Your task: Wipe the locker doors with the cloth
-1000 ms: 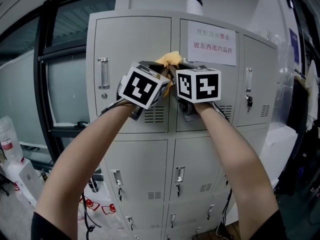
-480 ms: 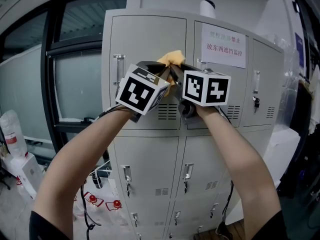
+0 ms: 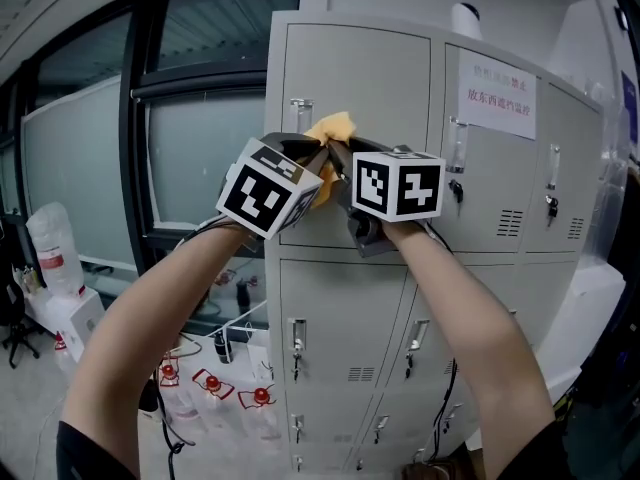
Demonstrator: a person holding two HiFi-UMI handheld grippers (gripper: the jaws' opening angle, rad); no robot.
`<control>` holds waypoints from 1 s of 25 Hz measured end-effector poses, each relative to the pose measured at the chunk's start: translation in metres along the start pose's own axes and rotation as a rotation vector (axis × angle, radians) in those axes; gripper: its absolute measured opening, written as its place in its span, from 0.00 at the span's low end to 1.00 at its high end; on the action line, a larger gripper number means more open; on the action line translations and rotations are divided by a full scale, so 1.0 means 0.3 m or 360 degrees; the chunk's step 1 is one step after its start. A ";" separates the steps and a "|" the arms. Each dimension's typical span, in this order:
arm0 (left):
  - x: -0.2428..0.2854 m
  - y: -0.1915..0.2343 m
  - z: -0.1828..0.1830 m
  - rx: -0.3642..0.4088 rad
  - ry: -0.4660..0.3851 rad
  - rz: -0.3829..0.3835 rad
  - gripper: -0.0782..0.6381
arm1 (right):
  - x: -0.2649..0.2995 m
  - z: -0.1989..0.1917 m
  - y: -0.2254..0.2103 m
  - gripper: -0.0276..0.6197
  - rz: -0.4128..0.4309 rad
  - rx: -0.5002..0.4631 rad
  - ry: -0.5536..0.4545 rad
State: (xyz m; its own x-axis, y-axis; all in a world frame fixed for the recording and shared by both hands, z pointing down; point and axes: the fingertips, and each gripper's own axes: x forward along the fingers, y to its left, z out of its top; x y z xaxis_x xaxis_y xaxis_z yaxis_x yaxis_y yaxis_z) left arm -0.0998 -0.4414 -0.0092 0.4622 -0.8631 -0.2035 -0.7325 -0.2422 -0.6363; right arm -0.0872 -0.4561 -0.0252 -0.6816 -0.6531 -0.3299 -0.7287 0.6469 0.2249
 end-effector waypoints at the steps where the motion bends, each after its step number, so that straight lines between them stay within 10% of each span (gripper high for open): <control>1: -0.016 0.012 -0.021 -0.0003 0.0006 0.0008 0.16 | 0.015 -0.012 0.024 0.15 0.0014 0.0000 0.0007; 25: -0.040 0.070 -0.241 -0.0096 0.0036 -0.0002 0.16 | 0.133 -0.169 0.129 0.15 0.0003 -0.0262 0.0109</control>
State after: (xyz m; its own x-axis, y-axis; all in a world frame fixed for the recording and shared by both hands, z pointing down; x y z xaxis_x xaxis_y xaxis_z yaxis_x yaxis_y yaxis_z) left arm -0.1569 -0.4680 0.0335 0.4521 -0.8724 -0.1856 -0.7610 -0.2688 -0.5905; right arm -0.1460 -0.4771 0.0170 -0.6819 -0.6808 -0.2674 -0.7245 0.5786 0.3746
